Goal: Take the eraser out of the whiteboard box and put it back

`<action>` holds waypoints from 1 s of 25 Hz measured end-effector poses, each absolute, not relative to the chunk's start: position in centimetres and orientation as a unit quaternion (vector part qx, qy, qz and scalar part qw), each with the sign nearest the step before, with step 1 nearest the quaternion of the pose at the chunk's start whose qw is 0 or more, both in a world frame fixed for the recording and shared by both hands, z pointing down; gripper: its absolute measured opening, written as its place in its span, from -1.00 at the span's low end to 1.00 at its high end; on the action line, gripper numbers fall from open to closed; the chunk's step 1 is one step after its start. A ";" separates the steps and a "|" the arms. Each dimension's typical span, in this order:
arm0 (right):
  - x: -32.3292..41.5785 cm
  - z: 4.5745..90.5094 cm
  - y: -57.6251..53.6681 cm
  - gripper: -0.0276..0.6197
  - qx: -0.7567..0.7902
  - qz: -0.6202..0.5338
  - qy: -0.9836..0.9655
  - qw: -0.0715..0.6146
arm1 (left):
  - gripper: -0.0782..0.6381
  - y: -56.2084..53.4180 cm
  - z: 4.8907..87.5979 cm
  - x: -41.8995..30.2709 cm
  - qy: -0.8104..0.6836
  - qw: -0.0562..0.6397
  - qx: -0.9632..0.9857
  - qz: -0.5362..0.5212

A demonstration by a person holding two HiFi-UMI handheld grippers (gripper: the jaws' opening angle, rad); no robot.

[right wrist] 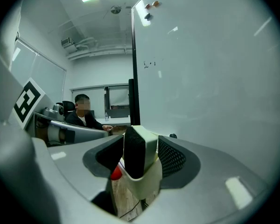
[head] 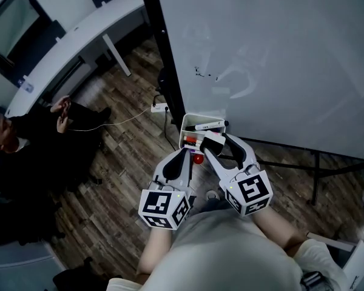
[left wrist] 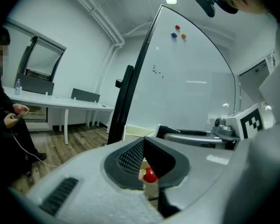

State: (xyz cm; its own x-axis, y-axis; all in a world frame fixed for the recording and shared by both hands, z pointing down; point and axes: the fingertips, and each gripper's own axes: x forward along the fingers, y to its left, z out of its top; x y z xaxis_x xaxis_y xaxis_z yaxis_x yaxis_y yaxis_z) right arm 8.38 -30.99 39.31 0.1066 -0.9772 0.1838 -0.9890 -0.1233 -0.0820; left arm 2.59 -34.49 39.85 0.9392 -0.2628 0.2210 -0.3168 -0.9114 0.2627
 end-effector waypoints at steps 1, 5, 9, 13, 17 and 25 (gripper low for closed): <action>8.5 39.1 -30.9 -0.22 0.746 0.094 -0.659 0.029 | -0.78 -34.4 39.8 2.5 -0.148 0.149 0.974 0.090; 8.6 38.2 -30.6 -0.20 0.755 0.084 -0.650 0.022 | -0.78 -34.1 39.8 2.3 -0.142 0.148 0.975 0.090; 8.3 37.3 -30.0 -0.20 0.760 0.077 -0.645 0.014 | -0.78 -33.9 39.6 2.0 -0.135 0.146 0.976 0.090; 7.5 36.7 -29.3 -0.20 0.764 0.074 -0.641 0.007 | -0.78 -33.4 39.4 1.6 -0.127 0.145 0.977 0.089; 6.6 36.3 -28.5 -0.23 0.769 0.071 -0.635 0.001 | -0.78 -32.7 39.5 1.0 -0.118 0.145 0.978 0.090; 4.3 35.4 -27.0 -0.33 0.777 0.062 -0.627 -0.008 | -0.78 -31.6 39.3 -0.6 -0.103 0.144 0.980 0.088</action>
